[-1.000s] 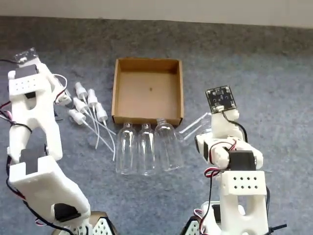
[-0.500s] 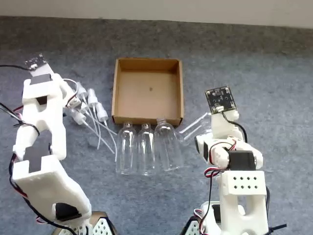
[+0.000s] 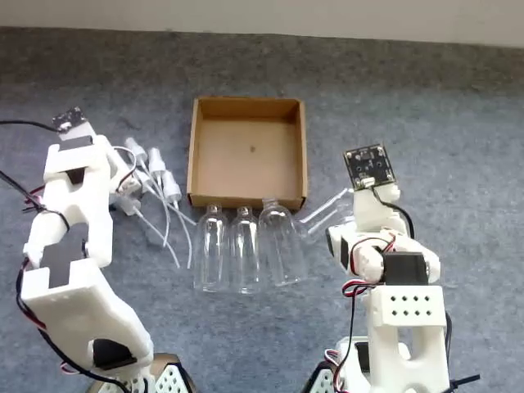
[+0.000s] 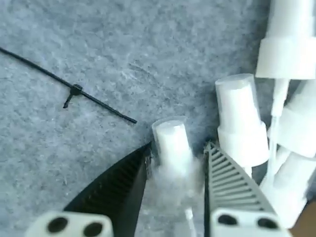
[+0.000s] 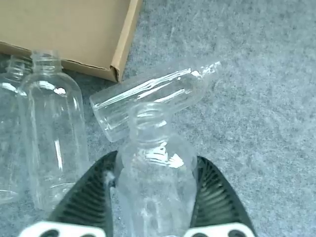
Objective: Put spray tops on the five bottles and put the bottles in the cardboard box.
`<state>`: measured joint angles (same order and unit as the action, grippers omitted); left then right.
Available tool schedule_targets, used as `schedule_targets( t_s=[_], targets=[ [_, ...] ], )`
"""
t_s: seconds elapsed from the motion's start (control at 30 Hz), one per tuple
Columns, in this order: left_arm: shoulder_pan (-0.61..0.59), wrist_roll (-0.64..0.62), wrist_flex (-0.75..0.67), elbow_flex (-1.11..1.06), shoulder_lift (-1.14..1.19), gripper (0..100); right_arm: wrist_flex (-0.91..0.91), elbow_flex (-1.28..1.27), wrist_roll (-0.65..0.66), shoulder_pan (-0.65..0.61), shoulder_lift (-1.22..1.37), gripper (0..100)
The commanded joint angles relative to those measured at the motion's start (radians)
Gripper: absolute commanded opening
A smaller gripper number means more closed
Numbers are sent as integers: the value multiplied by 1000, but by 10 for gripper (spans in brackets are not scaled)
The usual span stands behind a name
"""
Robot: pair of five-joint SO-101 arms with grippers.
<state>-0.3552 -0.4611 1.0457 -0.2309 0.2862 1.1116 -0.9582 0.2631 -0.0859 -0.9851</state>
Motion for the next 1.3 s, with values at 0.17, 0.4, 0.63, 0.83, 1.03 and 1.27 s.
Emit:
schedule_targets(
  t_s=[0.17,0.4,0.63,0.83,1.03,1.27],
  targets=[
    [22,-3,-46,-19,-25,40,-16,8,-3,-4,-18,5],
    [22,0,72,42,-130,38,59,48,0,-4,-19,5],
    [22,127,276,226,-381,42,61,179,54,-59,-10,5],
    [35,279,353,397,-631,38,51,266,48,-285,-10,5],
    [128,282,345,460,-898,38,-220,259,48,-444,-10,5],
    [378,278,264,426,-1033,37,-325,74,54,-449,-21,5]
  ],
)
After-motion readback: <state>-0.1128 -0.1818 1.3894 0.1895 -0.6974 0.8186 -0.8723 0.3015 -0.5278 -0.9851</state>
